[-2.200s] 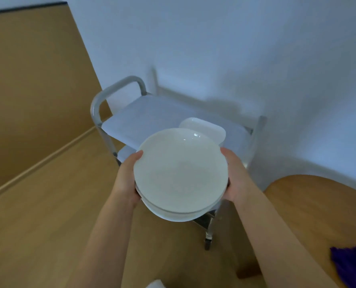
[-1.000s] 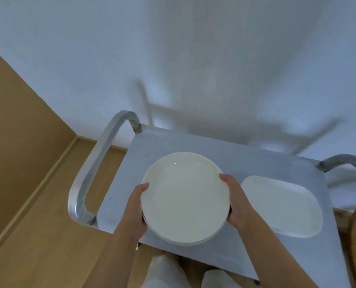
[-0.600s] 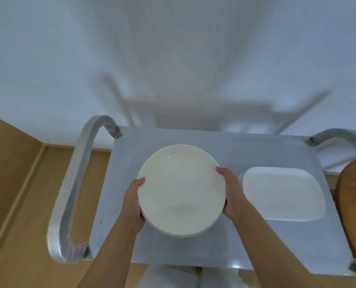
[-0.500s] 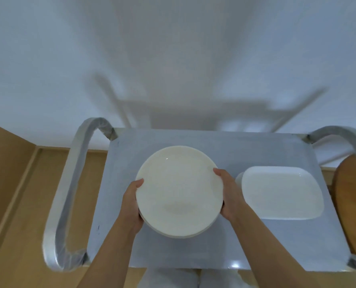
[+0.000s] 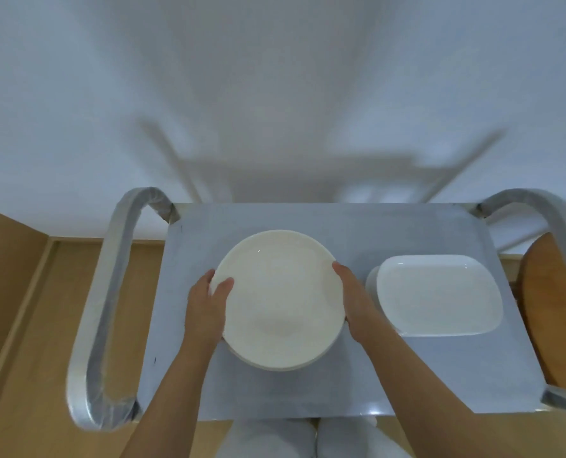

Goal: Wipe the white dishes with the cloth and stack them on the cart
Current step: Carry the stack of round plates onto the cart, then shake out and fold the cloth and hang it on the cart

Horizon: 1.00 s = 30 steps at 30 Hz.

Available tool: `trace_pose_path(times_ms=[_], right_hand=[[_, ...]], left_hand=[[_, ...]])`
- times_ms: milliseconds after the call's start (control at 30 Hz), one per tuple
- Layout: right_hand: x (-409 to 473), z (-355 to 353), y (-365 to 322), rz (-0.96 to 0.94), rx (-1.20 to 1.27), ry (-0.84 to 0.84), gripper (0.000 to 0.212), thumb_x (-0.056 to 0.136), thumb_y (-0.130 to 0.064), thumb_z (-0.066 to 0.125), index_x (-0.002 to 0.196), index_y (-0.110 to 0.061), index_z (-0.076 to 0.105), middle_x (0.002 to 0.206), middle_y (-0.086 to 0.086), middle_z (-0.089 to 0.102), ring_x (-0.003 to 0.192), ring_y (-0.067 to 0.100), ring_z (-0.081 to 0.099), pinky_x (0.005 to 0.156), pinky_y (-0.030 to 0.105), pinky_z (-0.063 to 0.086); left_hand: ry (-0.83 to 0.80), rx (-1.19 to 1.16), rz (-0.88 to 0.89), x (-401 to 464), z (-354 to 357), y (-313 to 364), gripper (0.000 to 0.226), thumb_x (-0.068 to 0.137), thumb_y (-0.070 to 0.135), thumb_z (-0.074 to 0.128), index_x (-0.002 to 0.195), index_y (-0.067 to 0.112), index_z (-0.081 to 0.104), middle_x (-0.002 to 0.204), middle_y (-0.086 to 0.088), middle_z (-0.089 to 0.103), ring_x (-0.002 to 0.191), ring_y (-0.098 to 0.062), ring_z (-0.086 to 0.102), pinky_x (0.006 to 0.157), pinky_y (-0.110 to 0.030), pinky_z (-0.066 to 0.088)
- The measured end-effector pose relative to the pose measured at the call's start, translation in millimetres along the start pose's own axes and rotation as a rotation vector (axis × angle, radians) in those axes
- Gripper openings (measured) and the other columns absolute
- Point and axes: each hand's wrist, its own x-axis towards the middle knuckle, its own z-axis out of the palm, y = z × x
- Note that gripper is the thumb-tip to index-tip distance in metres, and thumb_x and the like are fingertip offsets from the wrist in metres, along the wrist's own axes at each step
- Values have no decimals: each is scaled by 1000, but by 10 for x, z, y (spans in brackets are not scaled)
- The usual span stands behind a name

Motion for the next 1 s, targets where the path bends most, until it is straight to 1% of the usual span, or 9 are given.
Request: trace_pose_path(times_ms=[67, 167, 233, 367, 467, 600, 700, 833, 1000], right_hand=[[-70, -82, 17, -181, -216, 94, 23, 96, -36, 44, 107, -21, 57, 105, -1, 62, 95, 17, 55, 77, 29, 40], [-274, -338, 48, -406, -444, 176, 14, 94, -26, 45, 94, -22, 59, 84, -12, 60, 82, 12, 54, 64, 16, 36], [-405, -607, 71, -466, -563, 205, 18, 94, -23, 46, 102, -18, 61, 90, -7, 63, 85, 13, 55, 68, 18, 37], [-715, -1382, 175, -592, -907, 358, 31, 95, -26, 45, 121, -14, 57, 119, 0, 61, 103, 17, 56, 87, 27, 44], [-993, -2089, 255, -732, -1148, 526, 27, 92, -26, 44, 108, -12, 61, 104, 3, 63, 93, 19, 54, 71, 27, 45], [-1361, -3130, 312, -744, -1171, 659, 17, 88, -24, 48, 94, -13, 59, 85, -1, 56, 81, 17, 49, 53, 19, 27], [-1618, -3937, 453, -697, -1150, 764, 12, 86, -24, 48, 77, -17, 44, 75, -6, 38, 74, 15, 40, 47, 19, 14], [-1793, -4680, 667, -570, -1132, 776, 12, 89, -27, 45, 85, -16, 46, 82, -5, 36, 88, 16, 43, 58, 26, 33], [-1851, -5480, 858, -446, -1089, 814, 17, 91, -29, 43, 79, -18, 39, 76, -5, 32, 88, 15, 41, 62, 27, 32]], left_hand=[[81, 441, 209, -64, 33, 81, 52, 89, 27, 64, 136, 12, 48, 138, -12, 48, 131, -33, 39, 106, -47, 37], [67, 669, 422, -244, 250, 267, 58, 91, 24, 61, 142, 7, 41, 149, -13, 36, 141, -30, 23, 114, -42, 20], [0, 743, 503, -391, 496, 396, 55, 93, 25, 57, 142, 9, 41, 151, -10, 35, 143, -26, 19, 115, -36, 14], [-136, 843, 712, -890, 1173, 640, 48, 93, 24, 56, 138, 8, 48, 144, -9, 46, 137, -25, 33, 112, -33, 22], [-233, 872, 918, -1393, 1846, 764, 41, 87, 14, 62, 125, -2, 59, 124, -20, 60, 119, -36, 52, 102, -40, 38], [-310, 870, 1054, -2130, 2806, 877, 42, 91, 18, 59, 129, 1, 57, 130, -19, 58, 123, -34, 50, 106, -37, 32], [-370, 845, 1161, -2685, 3532, 846, 38, 91, 21, 59, 126, 4, 60, 125, -15, 61, 119, -32, 52, 100, -35, 36], [-456, 895, 1197, -3157, 4241, 773, 35, 92, 26, 53, 121, 8, 61, 121, -9, 61, 116, -26, 50, 93, -33, 39], [-594, 981, 1306, -3567, 4982, 703, 33, 92, 28, 51, 116, 6, 61, 110, -9, 62, 105, -24, 55, 81, -25, 38]])
